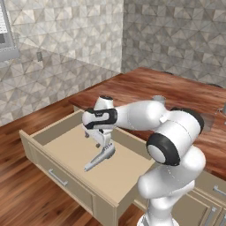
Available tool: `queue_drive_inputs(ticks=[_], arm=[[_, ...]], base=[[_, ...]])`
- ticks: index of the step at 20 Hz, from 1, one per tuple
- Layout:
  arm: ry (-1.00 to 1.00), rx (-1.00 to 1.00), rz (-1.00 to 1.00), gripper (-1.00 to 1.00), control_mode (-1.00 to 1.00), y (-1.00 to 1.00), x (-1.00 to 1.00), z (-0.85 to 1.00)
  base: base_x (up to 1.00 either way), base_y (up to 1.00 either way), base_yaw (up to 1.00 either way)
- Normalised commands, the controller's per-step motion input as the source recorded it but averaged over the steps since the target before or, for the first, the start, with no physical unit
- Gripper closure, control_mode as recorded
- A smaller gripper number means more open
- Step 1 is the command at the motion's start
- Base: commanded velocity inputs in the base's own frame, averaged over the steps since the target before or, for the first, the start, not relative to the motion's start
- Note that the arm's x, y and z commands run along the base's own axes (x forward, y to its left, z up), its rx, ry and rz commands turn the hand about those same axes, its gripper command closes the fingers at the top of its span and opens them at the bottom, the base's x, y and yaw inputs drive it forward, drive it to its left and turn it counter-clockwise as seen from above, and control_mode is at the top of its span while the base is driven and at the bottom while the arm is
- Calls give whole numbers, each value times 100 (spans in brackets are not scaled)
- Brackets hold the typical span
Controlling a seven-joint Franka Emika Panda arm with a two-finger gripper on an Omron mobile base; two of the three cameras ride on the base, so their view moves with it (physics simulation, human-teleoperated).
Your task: Take the tongs from the drawer on the left and place them on the dining counter next to the tray containing the kebab skewer.
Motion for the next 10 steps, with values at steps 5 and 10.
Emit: queue_drive_inputs(ticks=[5,10], arm=[[1,-6,0,-100,-100,-2,4,-7],[9,-25,9,-100,-100,5,1,-3]], base=[[0,0,0],[0,0,0]])
